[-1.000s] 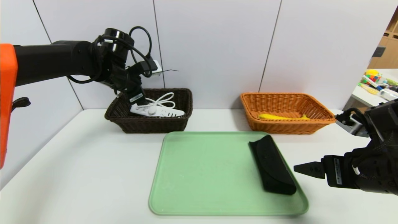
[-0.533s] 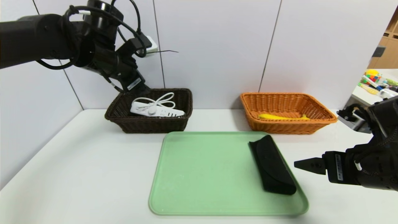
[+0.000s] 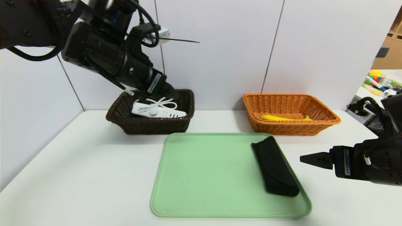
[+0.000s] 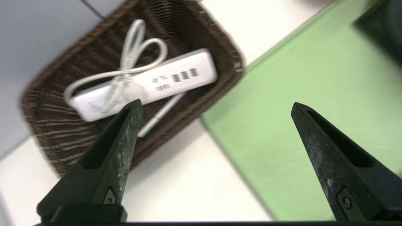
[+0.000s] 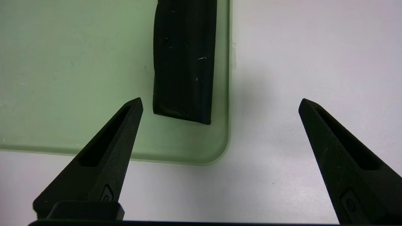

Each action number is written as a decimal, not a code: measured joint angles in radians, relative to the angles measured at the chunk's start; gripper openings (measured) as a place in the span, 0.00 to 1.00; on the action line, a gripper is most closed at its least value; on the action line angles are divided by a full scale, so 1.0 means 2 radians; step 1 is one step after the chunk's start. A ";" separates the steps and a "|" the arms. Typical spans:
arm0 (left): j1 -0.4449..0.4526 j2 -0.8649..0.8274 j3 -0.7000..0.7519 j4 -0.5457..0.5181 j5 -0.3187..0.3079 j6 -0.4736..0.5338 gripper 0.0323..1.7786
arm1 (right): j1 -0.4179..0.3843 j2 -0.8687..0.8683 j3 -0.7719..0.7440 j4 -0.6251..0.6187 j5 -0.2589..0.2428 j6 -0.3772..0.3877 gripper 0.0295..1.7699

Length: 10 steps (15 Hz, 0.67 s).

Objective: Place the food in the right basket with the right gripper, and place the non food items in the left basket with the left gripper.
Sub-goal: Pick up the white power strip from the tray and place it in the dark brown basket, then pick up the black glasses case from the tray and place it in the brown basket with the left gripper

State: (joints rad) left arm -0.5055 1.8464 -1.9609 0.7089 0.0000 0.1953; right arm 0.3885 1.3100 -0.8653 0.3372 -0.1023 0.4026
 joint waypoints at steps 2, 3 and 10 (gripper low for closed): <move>-0.041 0.001 0.007 0.001 0.002 -0.059 0.95 | -0.001 -0.001 -0.001 0.000 0.000 0.001 0.97; -0.061 0.003 0.013 0.001 0.004 -0.083 0.95 | -0.001 -0.001 -0.002 0.002 0.000 0.002 0.97; -0.181 0.055 0.069 -0.018 0.045 -0.244 0.95 | -0.004 -0.007 -0.002 0.003 -0.001 0.005 0.97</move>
State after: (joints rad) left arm -0.8672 1.9570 -1.8228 0.6723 0.0894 -0.2923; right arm 0.3804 1.2968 -0.8687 0.3434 -0.1034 0.4121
